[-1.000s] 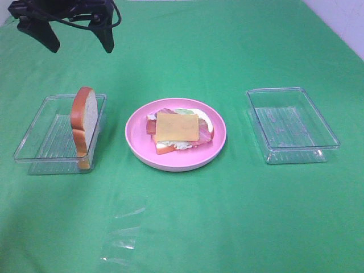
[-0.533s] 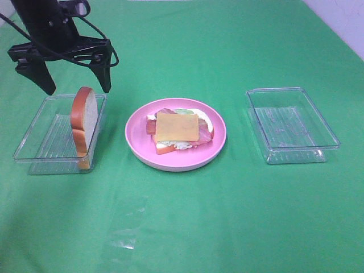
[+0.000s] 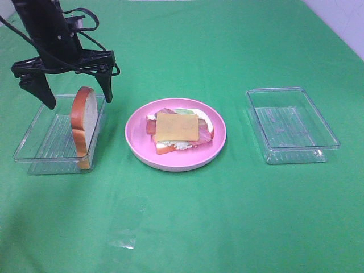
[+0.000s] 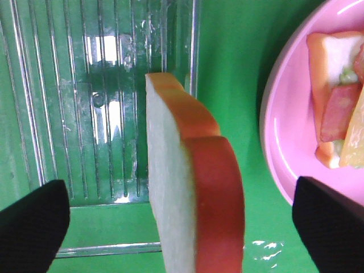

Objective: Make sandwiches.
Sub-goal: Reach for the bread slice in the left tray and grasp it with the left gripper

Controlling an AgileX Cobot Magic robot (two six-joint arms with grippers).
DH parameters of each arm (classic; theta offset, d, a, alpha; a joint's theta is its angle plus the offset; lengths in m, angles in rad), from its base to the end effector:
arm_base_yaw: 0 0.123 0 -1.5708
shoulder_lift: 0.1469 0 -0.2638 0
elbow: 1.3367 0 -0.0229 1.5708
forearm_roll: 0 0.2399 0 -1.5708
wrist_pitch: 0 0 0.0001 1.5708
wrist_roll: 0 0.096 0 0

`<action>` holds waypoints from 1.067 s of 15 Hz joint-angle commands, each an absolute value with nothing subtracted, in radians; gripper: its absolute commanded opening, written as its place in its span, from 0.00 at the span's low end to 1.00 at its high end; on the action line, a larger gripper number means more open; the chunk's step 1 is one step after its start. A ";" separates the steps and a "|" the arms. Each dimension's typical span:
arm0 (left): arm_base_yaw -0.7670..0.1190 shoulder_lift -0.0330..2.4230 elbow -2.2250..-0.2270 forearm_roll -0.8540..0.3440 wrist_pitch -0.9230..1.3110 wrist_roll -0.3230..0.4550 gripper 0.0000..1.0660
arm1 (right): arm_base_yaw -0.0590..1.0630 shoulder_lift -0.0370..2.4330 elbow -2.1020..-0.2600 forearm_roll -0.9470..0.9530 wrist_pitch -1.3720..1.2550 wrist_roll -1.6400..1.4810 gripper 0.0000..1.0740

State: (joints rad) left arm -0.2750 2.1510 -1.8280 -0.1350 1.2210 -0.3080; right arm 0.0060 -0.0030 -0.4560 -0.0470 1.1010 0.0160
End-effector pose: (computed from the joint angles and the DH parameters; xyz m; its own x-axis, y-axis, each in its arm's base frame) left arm 0.4057 -0.1271 0.1917 -0.9948 -0.0771 -0.0658 -0.0659 0.9852 -0.1583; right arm 0.0135 -0.0039 0.2544 -0.5265 -0.0084 -0.8501 0.0268 0.9993 -0.0266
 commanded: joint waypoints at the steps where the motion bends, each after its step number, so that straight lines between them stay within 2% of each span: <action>1: -0.278 2.162 -1.820 -0.186 1.320 -0.274 0.92 | 0.002 -0.035 -0.452 -0.047 1.097 0.008 0.91; 8: -0.278 2.203 -1.820 -0.195 1.321 -0.250 0.92 | 0.002 -0.035 -0.452 -0.047 1.097 0.008 0.91; 11: -0.278 2.213 -1.820 -0.195 1.321 -0.250 0.81 | 0.002 -0.035 -0.452 -0.047 1.097 0.008 0.91; 12: -0.278 2.213 -1.820 -0.195 1.321 -0.250 0.47 | 0.002 -0.035 -0.452 -0.047 1.097 0.008 0.91; 13: -0.278 2.212 -1.820 -0.193 1.321 -0.250 0.30 | 0.002 -0.035 -0.452 -0.047 1.097 0.008 0.91; 14: -0.278 2.212 -1.820 -0.193 1.321 -0.246 0.24 | 0.002 -0.035 -0.452 -0.047 1.097 0.008 0.91; 15: -0.278 2.212 -1.820 -0.193 1.321 -0.238 0.12 | 0.002 -0.035 -0.452 -0.047 1.097 0.008 0.91; 16: -0.278 2.212 -1.820 -0.194 1.321 -0.238 0.08 | 0.002 -0.035 -0.452 -0.047 1.097 0.008 0.91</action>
State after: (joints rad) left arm -0.2740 2.2100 -1.8260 -0.1800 1.2220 -0.2420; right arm 0.0060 -0.0030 -0.4560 -0.0470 1.1010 0.0160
